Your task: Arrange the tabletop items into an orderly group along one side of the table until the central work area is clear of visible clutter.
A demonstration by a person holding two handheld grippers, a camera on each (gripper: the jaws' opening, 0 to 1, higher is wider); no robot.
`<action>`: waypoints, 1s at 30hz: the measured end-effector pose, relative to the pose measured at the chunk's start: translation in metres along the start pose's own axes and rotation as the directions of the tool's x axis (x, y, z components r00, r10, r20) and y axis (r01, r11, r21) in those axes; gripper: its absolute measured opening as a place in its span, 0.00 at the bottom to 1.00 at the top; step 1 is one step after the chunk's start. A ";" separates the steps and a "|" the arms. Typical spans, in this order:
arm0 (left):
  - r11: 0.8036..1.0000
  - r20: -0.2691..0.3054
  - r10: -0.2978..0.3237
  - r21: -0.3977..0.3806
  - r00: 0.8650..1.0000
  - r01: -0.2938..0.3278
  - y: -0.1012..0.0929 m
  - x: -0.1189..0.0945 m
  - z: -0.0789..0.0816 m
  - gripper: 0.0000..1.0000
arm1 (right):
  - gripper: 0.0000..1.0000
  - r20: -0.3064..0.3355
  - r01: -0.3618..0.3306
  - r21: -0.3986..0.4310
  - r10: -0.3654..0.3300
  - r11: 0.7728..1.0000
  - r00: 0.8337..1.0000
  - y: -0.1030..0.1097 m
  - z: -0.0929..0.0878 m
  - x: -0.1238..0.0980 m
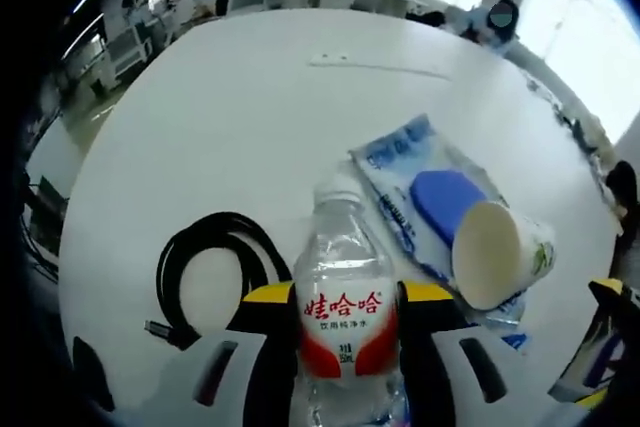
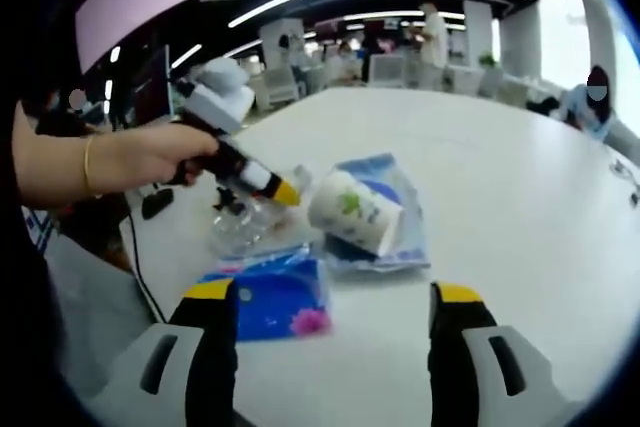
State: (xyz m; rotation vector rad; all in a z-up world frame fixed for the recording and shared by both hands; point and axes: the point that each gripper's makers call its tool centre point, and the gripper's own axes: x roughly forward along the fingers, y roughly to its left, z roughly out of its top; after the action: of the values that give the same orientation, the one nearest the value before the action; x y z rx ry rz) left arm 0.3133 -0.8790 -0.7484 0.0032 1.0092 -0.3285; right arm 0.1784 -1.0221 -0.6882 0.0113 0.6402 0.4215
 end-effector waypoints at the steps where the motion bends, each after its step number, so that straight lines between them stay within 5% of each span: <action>1: 1.000 0.006 -0.007 0.007 1.000 0.007 -0.001 0.000 0.000 0.36 | 0.76 0.001 0.001 -0.001 -0.001 1.000 1.000 0.000 0.001 0.000; 12: 0.999 0.089 -0.032 0.003 0.996 0.032 0.000 -0.014 0.003 0.35 | 0.76 0.007 0.001 -0.008 -0.001 1.000 1.000 0.001 0.005 0.000; 30: 1.000 0.294 -0.005 -0.027 0.956 0.014 0.015 -0.060 0.011 0.35 | 0.76 0.012 -0.023 -0.032 0.024 0.999 1.000 0.016 0.009 0.001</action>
State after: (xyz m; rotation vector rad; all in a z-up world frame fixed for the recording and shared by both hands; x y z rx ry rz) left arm 0.2975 -0.8506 -0.6949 -0.0752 0.7186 -0.3126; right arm 0.1788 -1.0060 -0.6792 -0.0087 0.6220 0.4538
